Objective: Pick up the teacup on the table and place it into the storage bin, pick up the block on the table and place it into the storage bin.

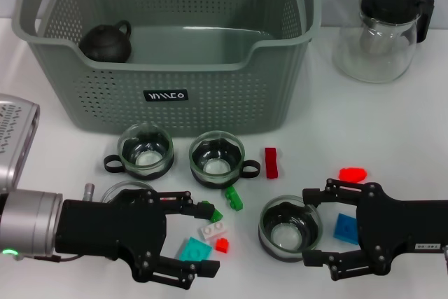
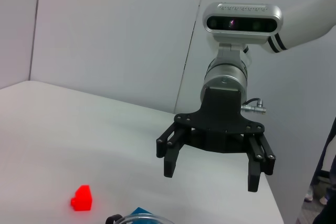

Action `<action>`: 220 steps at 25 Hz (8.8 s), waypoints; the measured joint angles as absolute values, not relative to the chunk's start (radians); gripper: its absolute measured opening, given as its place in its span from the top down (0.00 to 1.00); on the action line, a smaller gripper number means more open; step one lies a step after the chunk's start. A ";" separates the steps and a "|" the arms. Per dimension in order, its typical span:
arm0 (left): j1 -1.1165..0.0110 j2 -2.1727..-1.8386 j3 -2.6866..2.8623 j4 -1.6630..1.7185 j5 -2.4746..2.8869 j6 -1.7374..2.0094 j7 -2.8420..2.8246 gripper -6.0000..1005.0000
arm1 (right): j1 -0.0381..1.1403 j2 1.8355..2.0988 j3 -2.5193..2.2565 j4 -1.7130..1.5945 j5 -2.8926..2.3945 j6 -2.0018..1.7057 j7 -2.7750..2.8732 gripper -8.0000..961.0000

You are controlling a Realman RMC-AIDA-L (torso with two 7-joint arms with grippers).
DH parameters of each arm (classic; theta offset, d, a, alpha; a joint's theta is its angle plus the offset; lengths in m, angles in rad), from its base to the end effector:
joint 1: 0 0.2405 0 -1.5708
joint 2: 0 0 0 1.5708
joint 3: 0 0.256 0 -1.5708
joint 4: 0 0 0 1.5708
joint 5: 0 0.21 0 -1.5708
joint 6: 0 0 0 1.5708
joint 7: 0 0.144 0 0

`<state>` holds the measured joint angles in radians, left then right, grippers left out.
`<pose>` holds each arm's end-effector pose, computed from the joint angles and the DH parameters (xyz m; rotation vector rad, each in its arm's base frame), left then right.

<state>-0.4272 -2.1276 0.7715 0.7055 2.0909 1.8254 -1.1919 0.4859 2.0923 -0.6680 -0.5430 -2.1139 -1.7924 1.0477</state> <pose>-0.2616 0.2602 -0.0235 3.0117 0.3678 0.7568 0.2669 0.2687 -0.0260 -2.9727 0.2989 0.8307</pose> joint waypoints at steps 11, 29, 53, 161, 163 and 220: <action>-0.428 -2.128 0.772 0.704 2.091 1.828 -1.193 0.16 | 0.484 2.092 -0.668 -0.543 -2.114 -1.793 1.048 0.02; -0.378 -2.083 0.576 0.724 2.099 1.937 -1.191 0.16 | 0.491 2.091 -0.647 -0.549 -2.107 -1.801 1.107 0.06; -0.327 -2.086 0.477 0.739 2.097 1.946 -1.171 0.16 | 0.721 2.099 -1.327 -1.395 -2.370 -1.971 2.206 0.39; -0.406 -2.103 0.460 0.644 2.083 1.888 -1.166 0.16 | 1.306 2.100 -1.230 -0.390 -2.485 -0.719 2.443 0.93; -0.407 -2.104 0.460 0.644 2.083 1.888 -1.166 0.16 | 1.307 2.100 -1.232 -0.391 -2.485 -0.721 2.448 0.93; -0.350 -2.099 0.445 0.667 2.087 1.895 -1.175 0.16 | 0.783 2.104 -1.676 -1.278 -2.418 -1.441 1.998 0.39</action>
<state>-0.3498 -2.0991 0.4452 0.6673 2.0872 1.8945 -1.1750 0.7831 2.1043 -1.6756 -1.2784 -2.4182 -1.4411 1.9982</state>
